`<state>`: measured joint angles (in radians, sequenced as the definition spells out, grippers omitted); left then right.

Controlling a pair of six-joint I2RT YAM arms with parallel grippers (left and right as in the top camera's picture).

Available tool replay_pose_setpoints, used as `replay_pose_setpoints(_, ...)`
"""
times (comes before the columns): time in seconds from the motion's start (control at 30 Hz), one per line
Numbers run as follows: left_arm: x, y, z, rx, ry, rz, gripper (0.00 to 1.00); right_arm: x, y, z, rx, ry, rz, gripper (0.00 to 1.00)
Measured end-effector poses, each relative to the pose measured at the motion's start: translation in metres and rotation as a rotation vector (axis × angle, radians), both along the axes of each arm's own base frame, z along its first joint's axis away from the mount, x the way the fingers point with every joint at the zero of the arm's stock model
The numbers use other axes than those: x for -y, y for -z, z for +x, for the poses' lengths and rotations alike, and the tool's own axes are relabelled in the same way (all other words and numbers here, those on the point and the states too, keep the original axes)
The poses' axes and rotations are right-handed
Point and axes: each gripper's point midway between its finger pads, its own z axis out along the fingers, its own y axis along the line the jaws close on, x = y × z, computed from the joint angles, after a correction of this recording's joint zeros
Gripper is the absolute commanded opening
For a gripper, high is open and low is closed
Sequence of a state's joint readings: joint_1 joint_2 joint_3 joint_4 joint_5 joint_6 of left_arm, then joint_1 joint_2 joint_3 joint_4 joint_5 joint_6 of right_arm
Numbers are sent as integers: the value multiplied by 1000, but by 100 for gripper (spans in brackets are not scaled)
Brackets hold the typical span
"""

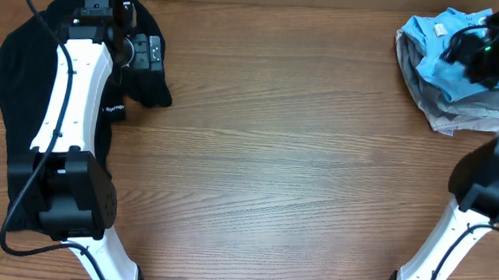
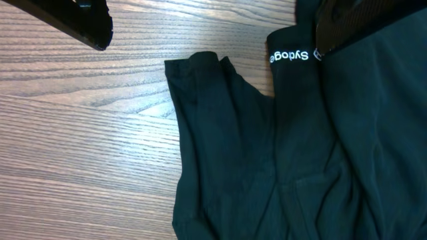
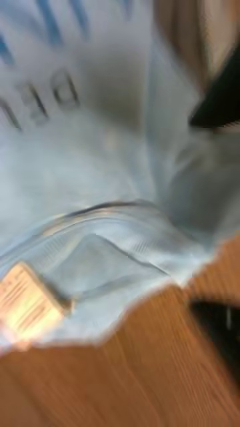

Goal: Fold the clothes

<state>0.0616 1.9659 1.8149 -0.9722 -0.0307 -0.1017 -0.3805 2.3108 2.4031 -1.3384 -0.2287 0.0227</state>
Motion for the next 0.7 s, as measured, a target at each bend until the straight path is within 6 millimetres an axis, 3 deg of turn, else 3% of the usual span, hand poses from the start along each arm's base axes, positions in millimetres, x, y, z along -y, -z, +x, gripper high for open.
replay_pose_setpoints(0.17,0,0,0,0,0,0,100,-3,-90,-17,147,9,-86,100)
replay_pose_setpoints(0.2,0,0,0,0,0,0,100,-9,-114,-24,190,4,-98,100)
replay_pose_setpoints(0.33,0,0,0,0,0,0,100,-41,-169,-46,294,-38,-67,100)
replay_pose_setpoints(0.4,0,0,0,0,0,0,100,-57,-184,-53,328,-68,-36,100)
replay_pose_setpoints(0.5,0,0,0,0,0,0,99,-71,-191,-56,343,-96,3,100)
replay_pose_setpoints(0.7,0,0,0,0,0,0,100,-73,-187,-54,335,-102,22,100)
